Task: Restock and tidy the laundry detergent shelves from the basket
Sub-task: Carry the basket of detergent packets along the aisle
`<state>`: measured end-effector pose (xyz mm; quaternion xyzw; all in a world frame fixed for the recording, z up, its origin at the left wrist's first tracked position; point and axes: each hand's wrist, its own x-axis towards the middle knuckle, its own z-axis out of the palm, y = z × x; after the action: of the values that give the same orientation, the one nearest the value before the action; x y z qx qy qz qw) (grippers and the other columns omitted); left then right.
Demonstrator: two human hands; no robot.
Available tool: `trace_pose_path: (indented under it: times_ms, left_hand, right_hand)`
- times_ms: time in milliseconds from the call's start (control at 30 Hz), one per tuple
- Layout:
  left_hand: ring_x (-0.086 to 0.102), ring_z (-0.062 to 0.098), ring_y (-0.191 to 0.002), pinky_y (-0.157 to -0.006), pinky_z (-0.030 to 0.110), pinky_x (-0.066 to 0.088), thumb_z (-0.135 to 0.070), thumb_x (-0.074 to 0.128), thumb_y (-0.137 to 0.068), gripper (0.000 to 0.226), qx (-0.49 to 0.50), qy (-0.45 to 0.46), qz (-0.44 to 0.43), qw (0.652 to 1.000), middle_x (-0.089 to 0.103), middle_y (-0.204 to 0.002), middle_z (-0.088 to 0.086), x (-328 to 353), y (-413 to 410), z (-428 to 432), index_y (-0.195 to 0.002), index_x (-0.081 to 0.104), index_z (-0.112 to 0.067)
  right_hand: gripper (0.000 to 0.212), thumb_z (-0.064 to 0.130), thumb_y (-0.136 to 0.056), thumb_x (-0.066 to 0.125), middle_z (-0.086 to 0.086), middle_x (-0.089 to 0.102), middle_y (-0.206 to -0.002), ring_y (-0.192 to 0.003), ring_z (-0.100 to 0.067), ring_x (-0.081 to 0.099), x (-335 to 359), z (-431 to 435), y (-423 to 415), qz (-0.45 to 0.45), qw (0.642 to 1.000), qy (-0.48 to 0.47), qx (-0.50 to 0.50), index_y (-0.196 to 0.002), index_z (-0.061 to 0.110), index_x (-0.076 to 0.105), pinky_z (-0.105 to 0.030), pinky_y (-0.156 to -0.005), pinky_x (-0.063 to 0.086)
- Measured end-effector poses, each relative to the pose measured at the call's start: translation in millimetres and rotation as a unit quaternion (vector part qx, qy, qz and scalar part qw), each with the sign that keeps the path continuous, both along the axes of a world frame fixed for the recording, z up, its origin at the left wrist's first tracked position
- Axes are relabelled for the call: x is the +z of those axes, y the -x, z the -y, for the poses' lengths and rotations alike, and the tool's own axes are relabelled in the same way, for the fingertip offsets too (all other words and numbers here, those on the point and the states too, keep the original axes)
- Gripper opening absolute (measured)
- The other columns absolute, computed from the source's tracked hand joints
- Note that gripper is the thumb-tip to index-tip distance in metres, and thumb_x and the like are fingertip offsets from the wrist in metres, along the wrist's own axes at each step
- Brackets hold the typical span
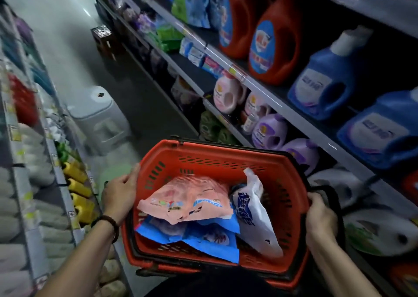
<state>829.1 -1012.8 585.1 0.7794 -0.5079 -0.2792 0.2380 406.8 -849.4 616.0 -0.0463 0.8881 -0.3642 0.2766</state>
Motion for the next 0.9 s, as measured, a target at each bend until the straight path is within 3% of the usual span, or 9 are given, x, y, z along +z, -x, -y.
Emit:
trace_pose_path:
  times_ms: [200, 267, 400, 500, 600, 733, 800, 867, 900]
  left_hand:
    - [0.055, 0.033, -0.075, -0.07, 0.043, 0.045, -0.073, 0.037, -0.102, 0.07, 0.057, -0.031, 0.013, 0.998, 0.063, -0.076, 0.009, -7, -48, 66, -0.085, 0.072, -0.015]
    - [0.059, 0.034, -0.08, -0.073, 0.043, 0.047, -0.078, 0.036, -0.099, 0.074, 0.077, -0.035, 0.011, 0.996, 0.066, -0.083, 0.011, -10, -58, 101, -0.086, 0.074, -0.016]
    - [0.064, 0.034, -0.076, -0.071, 0.045, 0.052, -0.093, 0.029, -0.087, 0.094, 0.134, -0.011, 0.01, 0.991, 0.069, -0.073, 0.01, -8, -80, 175, -0.078, 0.071, -0.01]
    - [0.06, 0.024, -0.066, -0.064, 0.037, 0.048, -0.081, 0.038, -0.097, 0.084, 0.184, 0.007, -0.006, 0.983, 0.07, -0.074, 0.013, 5, -93, 221, -0.086, 0.074, -0.006]
    - [0.051, 0.025, -0.067, -0.063, 0.041, 0.04, -0.07, 0.036, -0.104, 0.073, 0.199, -0.004, 0.022, 0.98, 0.058, -0.068, 0.005, 13, -107, 256, -0.087, 0.071, -0.007]
    - [0.055, 0.032, -0.076, -0.072, 0.041, 0.041, -0.072, 0.032, -0.102, 0.078, 0.221, -0.019, 0.035, 0.974, 0.056, -0.069, 0.003, 6, -135, 310, -0.089, 0.073, -0.007]
    - [0.059, 0.035, -0.082, -0.075, 0.04, 0.041, -0.072, 0.033, -0.102, 0.079, 0.227, -0.019, 0.041, 0.973, 0.066, -0.079, 0.014, -4, -150, 345, -0.096, 0.077, -0.007]
    - [0.065, 0.04, -0.093, -0.079, 0.039, 0.042, -0.073, 0.036, -0.102, 0.077, 0.236, -0.015, 0.035, 0.971, 0.074, -0.101, 0.024, -12, -166, 387, -0.105, 0.08, -0.01]
    - [0.066, 0.041, -0.095, -0.079, 0.04, 0.044, -0.075, 0.035, -0.102, 0.077, 0.236, -0.013, 0.031, 0.971, 0.074, -0.102, 0.024, -16, -176, 409, -0.101, 0.08, -0.012]
  right_hand:
    - [0.039, 0.04, -0.104, 0.042, -0.025, 0.071, -0.123, -0.117, -0.042, 0.064, -15, 146, -29, 0.003, 0.993, 0.017, 0.114, -0.112, 0.028, 0.079, -0.046, -0.1, 0.045]
    - [0.037, 0.044, -0.099, 0.044, -0.02, 0.074, -0.117, -0.112, -0.039, 0.066, -22, 201, -39, 0.007, 0.991, 0.028, 0.129, -0.097, 0.03, 0.078, -0.047, -0.101, 0.05]
    - [0.035, 0.05, -0.087, 0.05, -0.013, 0.076, -0.106, -0.104, -0.034, 0.068, -32, 317, -46, 0.046, 0.988, 0.038, 0.142, -0.079, 0.024, 0.071, -0.051, -0.103, 0.052]
    - [0.047, 0.058, -0.08, 0.051, -0.011, 0.077, -0.103, -0.1, -0.034, 0.069, -26, 398, -55, 0.06, 0.983, 0.027, 0.171, -0.087, 0.02, 0.077, -0.054, -0.1, 0.054]
    - [0.044, 0.053, -0.091, 0.047, -0.014, 0.075, -0.108, -0.106, -0.035, 0.068, -13, 466, -78, 0.053, 0.973, 0.03, 0.221, -0.1, 0.024, 0.08, -0.051, -0.101, 0.053]
    - [0.043, 0.052, -0.084, 0.041, -0.017, 0.07, -0.107, -0.102, -0.036, 0.065, -7, 551, -111, 0.024, 0.961, 0.049, 0.272, -0.091, 0.021, 0.069, -0.05, -0.099, 0.051]
    - [0.042, 0.049, -0.082, 0.039, -0.017, 0.069, -0.108, -0.101, -0.034, 0.062, -12, 595, -130, 0.02, 0.956, 0.053, 0.287, -0.084, 0.018, 0.065, -0.048, -0.098, 0.049]
    - [0.038, 0.048, -0.091, 0.048, -0.015, 0.069, -0.102, -0.098, -0.032, 0.062, -16, 643, -148, 0.027, 0.963, 0.043, 0.266, -0.082, 0.017, 0.067, -0.045, -0.095, 0.049]
    - [0.039, 0.048, -0.093, 0.053, -0.015, 0.069, -0.095, -0.095, -0.032, 0.063, -17, 667, -157, 0.031, 0.966, 0.031, 0.254, -0.082, 0.014, 0.069, -0.044, -0.091, 0.049]
